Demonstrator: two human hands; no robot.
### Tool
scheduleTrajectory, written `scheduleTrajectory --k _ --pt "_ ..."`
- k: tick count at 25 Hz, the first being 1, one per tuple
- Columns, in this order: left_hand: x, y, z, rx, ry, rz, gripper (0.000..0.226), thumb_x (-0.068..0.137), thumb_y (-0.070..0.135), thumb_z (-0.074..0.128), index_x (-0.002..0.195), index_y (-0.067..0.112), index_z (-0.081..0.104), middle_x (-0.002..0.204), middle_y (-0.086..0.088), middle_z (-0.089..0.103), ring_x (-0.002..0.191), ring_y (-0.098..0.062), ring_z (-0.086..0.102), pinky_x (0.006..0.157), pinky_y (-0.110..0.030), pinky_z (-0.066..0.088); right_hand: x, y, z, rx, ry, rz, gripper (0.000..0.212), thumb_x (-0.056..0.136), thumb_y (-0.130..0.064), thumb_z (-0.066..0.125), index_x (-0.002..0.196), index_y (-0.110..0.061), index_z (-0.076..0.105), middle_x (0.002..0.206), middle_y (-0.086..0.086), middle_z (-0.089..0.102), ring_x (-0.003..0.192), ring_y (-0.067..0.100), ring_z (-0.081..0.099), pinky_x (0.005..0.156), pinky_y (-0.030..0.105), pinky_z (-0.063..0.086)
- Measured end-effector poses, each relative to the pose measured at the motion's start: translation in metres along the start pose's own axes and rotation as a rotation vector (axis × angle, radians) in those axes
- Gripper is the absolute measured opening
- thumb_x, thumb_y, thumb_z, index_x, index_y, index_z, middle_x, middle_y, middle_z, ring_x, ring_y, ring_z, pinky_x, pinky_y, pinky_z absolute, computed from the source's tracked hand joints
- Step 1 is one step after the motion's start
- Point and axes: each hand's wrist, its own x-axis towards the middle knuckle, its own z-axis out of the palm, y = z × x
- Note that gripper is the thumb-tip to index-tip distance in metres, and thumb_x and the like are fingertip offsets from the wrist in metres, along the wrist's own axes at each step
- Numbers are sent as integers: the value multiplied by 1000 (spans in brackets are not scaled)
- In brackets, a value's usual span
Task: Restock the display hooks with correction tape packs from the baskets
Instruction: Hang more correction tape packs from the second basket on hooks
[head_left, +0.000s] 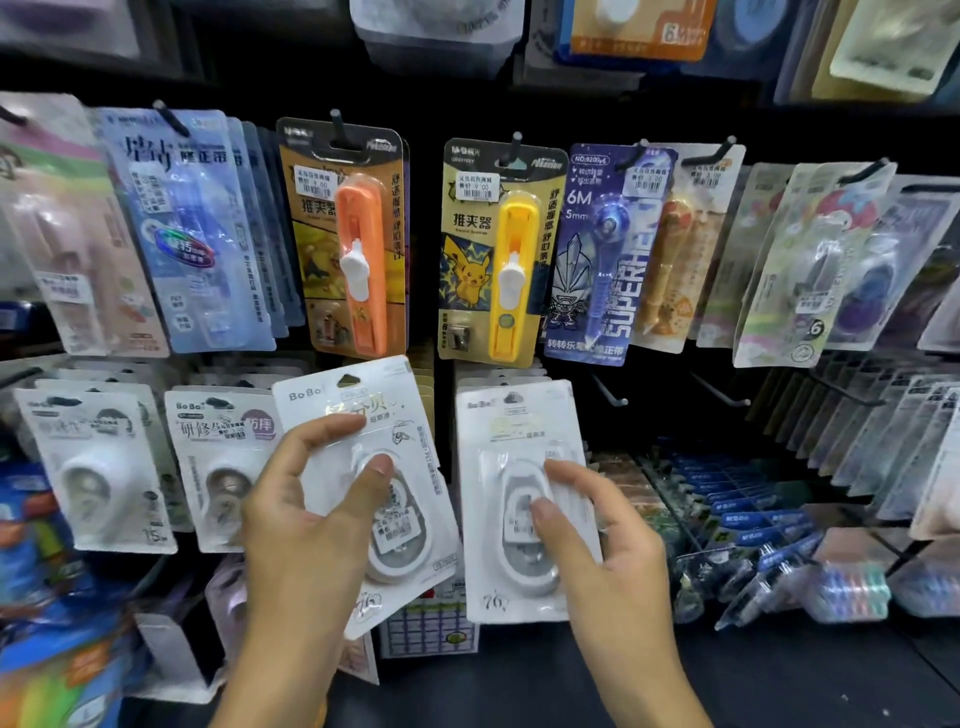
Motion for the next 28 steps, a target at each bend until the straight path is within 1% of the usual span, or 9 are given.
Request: scheduleTrajectory --k 2,9,13,17,18,20,22,25,28 --pt "-3 2 4 11 -14 7 37 84 8 78 97 41 71 108 16 73 101 -9 71 94 -43 57 12 -3 7 -80 25 40 21 94 -30 69 106 -47 68 116 -32 64 111 -22 50 87 12 42" --pt "-6 5 8 49 -29 8 40 85 6 77 92 45 71 103 24 71 97 -4 70 88 -33 56 7 6 12 -140 51 9 21 94 -27 68 109 -42 68 116 -35 62 115 -22 48 83 -6 36" --pt "-5 4 7 19 1 -2 35 86 5 76 93 39 72 102 17 73 94 -7 71 90 -40 57 17 8 13 -32 57 122 20 93 -26 69 108 -41 70 112 -37 64 111 -20 52 86 9 41" --pt "-8 4 9 93 -84 5 35 85 6 77 93 40 71 101 22 73 93 3 69 91 -39 57 29 0 18 -488 -113 88 37 96 -35 63 132 -40 52 143 -18 41 133 5 42 103 31 40" --pt "-8 3 10 133 -129 9 34 85 8 78 93 40 71 102 24 72 96 4 68 93 -39 56 27 -3 19 -462 -140 40 38 94 -41 64 129 -43 50 144 -18 41 132 4 43 103 33 41" --pt "-7 2 12 129 -237 -1 28 81 16 80 94 39 72 103 20 73 103 -2 67 93 -40 55 18 -8 23 -101 -264 34 40 84 -49 73 116 -42 50 132 -17 59 120 5 58 97 34 50" --pt "-9 4 15 78 -375 -18 25 80 28 76 100 41 72 109 18 72 108 -4 66 94 -38 54 12 -8 27 239 -368 91 44 78 -39 82 111 -37 53 118 2 71 107 20 70 90 39 58" --pt "-11 6 13 181 -500 17 40 90 51 66 128 55 52 131 30 58 124 7 54 101 -32 46 12 -12 28 362 -320 86 42 84 -15 79 115 -36 60 115 10 74 102 25 73 84 37 60" --pt "-10 -3 8 544 -526 40 53 94 52 56 142 55 35 149 27 40 139 -8 43 113 -41 39 14 -6 16 260 -185 133 53 90 -2 71 113 -49 65 120 -1 73 107 17 72 85 35 61"
